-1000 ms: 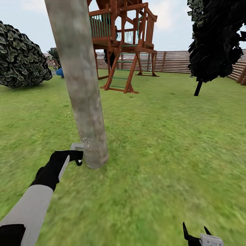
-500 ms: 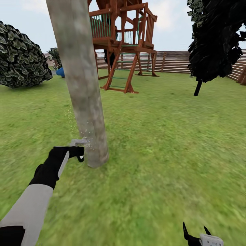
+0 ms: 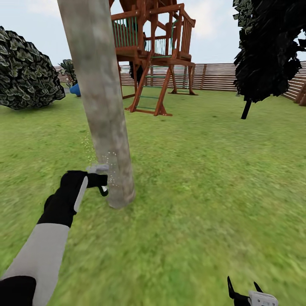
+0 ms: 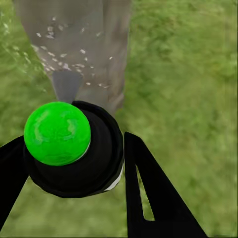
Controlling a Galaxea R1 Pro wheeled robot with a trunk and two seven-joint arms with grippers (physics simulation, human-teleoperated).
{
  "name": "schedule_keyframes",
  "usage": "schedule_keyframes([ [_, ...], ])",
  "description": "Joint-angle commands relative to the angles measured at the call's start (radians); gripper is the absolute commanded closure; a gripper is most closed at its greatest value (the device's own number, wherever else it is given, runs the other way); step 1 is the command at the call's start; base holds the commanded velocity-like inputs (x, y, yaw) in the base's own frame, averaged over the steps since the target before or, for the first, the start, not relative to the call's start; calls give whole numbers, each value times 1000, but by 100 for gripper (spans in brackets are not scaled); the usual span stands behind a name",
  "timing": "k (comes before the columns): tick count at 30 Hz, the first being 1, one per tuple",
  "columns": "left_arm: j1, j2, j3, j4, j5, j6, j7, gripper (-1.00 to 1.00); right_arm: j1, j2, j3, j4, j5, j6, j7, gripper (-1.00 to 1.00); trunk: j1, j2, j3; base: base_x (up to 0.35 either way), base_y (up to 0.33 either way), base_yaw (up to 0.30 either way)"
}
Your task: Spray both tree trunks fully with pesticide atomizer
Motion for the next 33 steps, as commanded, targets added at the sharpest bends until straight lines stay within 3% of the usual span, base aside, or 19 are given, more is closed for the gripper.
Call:
schedule_keyframes([
  [1,-10,-11,1,-16,-13,12,0,100,0,0,0,0,0,0,0,-100,0,0,0,0,0,0],
  [4,-20,9,3,-24,-21,18,0,100,0,0,0,0,-1,0,0,-100,0,0,0,0,0,0],
  [6,-28,55,5,-25,-14,19,-1,100,0,0,0,0,-1,0,0,-100,0,0,0,0,0,0],
  [8,-31,75,4,-27,-11,29,-1,100,0,0,0,-1,0,0,0,-100,0,0,0,0,0,0],
  [12,-52,50,0,-53,-10,34,-2,100,0,0,0,0,0,0,0,-100,0,0,0,0,0,0],
  [13,-56,32,-2,-56,-11,37,-3,100,0,0,0,-1,0,0,0,-100,0,0,0,0,0,0],
  [15,-61,18,-21,-67,-12,39,-2,100,0,0,0,-1,0,0,0,-100,0,0,0,0,0,0],
  [16,-62,22,-32,-71,-13,40,-2,100,0,0,0,0,0,0,0,-100,0,0,0,0,0,0],
  [17,-62,45,-30,-71,-15,41,-1,100,0,0,0,-1,0,0,0,-100,0,0,0,0,0,0],
  [18,-61,95,-29,-70,-13,41,-2,100,0,0,0,0,0,0,0,-100,0,0,0,0,0,0],
  [19,-58,101,-30,-66,-12,41,-2,100,0,0,0,0,0,0,0,-100,0,0,0,0,0,0],
  [25,-44,103,-43,-48,-12,42,-16,100,0,0,0,-1,0,-1,0,-100,0,0,0,0,0,0],
  [28,-43,103,-81,-31,-13,41,-59,100,0,0,0,0,0,-1,0,-100,0,0,0,0,0,0],
  [33,-61,105,-76,-28,-11,42,-64,100,0,0,0,-1,-1,0,0,-100,0,0,0,0,0,0],
])
